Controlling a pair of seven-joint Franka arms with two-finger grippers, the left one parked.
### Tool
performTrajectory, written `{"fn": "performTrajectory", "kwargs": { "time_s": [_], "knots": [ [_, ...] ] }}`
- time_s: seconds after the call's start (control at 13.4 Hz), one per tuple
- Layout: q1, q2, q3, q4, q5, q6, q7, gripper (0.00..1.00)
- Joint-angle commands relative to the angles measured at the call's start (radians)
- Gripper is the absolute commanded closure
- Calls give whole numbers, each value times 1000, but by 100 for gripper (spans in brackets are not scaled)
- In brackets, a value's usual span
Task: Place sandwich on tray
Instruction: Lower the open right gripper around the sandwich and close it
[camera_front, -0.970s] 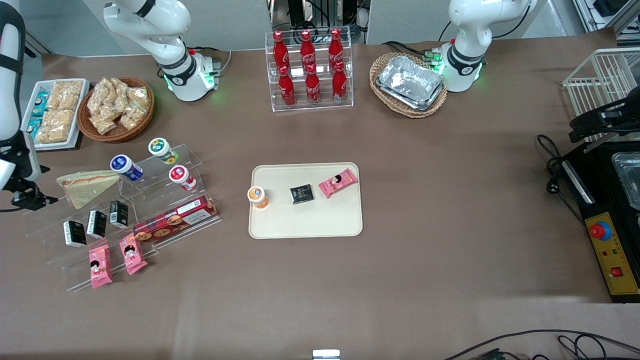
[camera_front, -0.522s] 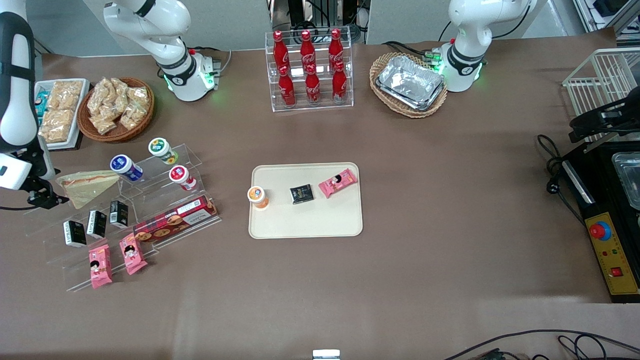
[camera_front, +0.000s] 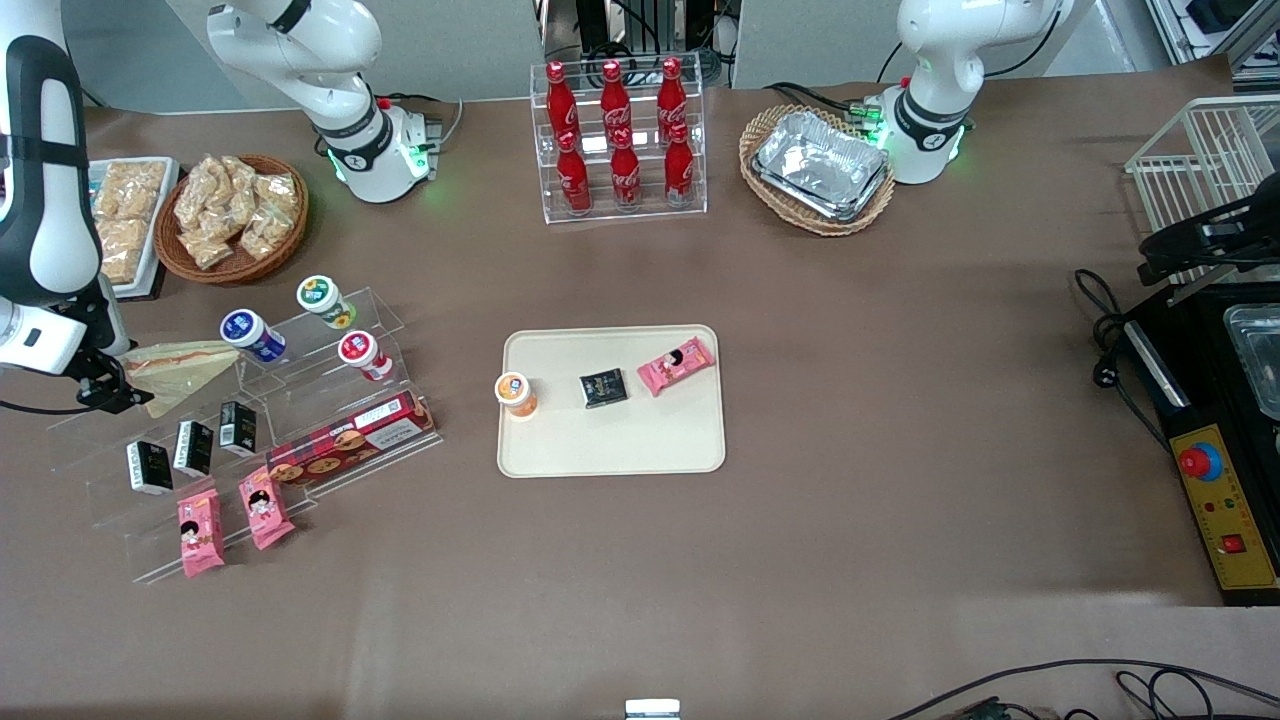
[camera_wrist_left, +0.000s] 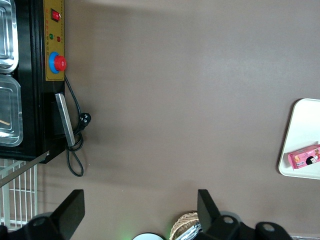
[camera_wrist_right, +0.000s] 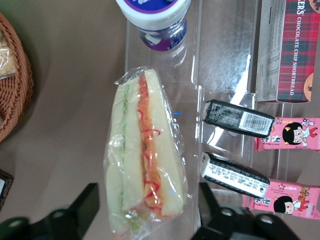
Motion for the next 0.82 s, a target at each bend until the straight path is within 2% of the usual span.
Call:
{"fn": "performTrajectory", "kwargs": {
  "time_s": [0.0,0.07,0.15,0.22,0.52,0.75],
  "knots": [
    [7,-31,-3,-31,18,20,-16,65],
    [10,-30,-3,-30,29,18,-15,74],
    [10,-31,-3,-28,63,17,-12,92],
    [6,-30,-3,-27,86,11,-10,100],
    [7,-34,-3,43,107,-40,27,100],
    [13,-33,-1,194,107,-182,88,100]
  ]
}}
